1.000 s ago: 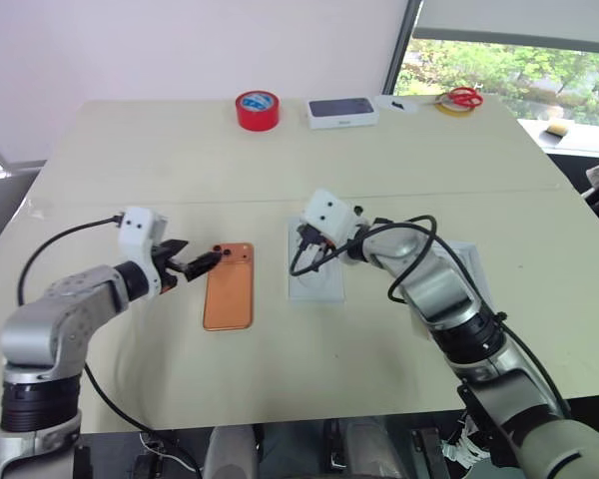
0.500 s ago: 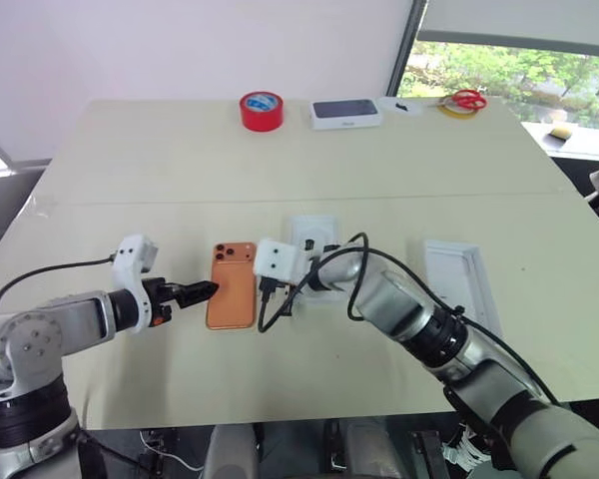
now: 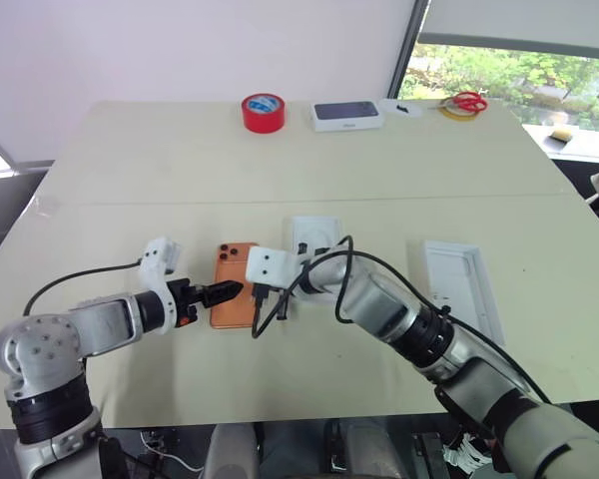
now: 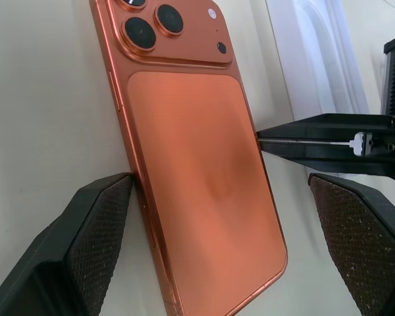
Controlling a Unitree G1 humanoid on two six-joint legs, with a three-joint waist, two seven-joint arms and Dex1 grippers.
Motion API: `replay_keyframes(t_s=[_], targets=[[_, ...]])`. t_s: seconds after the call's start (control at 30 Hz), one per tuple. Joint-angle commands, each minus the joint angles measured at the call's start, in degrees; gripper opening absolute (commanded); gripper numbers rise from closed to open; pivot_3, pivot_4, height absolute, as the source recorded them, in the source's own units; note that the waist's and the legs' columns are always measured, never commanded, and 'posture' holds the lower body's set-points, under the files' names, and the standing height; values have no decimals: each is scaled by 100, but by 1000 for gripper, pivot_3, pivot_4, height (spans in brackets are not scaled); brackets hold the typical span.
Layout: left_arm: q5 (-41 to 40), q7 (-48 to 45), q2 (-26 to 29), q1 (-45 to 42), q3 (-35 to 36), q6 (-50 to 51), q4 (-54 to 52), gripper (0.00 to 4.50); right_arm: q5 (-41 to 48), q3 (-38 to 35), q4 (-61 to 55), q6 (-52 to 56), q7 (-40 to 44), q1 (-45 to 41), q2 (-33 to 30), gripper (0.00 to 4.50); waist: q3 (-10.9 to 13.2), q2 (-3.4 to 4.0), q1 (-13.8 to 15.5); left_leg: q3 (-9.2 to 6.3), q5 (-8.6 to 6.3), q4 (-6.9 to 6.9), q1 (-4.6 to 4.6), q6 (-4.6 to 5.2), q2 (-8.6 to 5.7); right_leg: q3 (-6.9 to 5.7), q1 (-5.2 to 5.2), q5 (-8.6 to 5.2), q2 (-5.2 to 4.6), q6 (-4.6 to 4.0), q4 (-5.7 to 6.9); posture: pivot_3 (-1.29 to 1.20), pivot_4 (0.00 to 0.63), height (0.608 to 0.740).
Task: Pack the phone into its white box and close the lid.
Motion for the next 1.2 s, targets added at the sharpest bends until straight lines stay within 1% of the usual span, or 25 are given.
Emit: replay_keyframes(t_s=[0.03,0.33,0.57,0.73,0.97,1.2], targets=[[-683,193,-298,-105,-200,169,194,4479,-62,-56,-1,-118,-28,-42,82,0,-1,0,9,0,0,0,1,0,-1,0,2,0,0,0,0,0,150,730],[-1383,916,-392,-350,-23,132,538,4479,-177,-112,64,-147,-19,34,127,0,-2,-2,11,-1,0,0,3,0,-2,0,3,0,-2,0,-1,0,150,730],[-1881,1598,-223,-499,67,-383,915,4479,-223,-131,62,-156,-4,86,156,0,-1,-2,4,-3,0,0,2,0,-2,0,2,0,-2,0,-1,0,150,730],[-2348,2005,-136,-480,-223,-801,953,4479,-252,-144,79,-165,-11,100,189,0,-1,-3,-17,-4,0,-4,2,0,-1,2,-1,0,-2,0,-2,0,150,730],[-2851,2255,197,-287,-781,-1310,912,4479,-293,-176,74,-161,-27,120,189,0,0,-3,-24,-3,1,-9,2,-2,0,4,-6,0,0,0,-3,0,150,730],[-3257,2422,540,-144,-935,-1917,1170,4479,-309,-196,55,-149,-29,132,165,0,0,-3,-22,-3,1,-11,2,-2,0,4,-8,-1,2,-1,-5,0,150,730]])
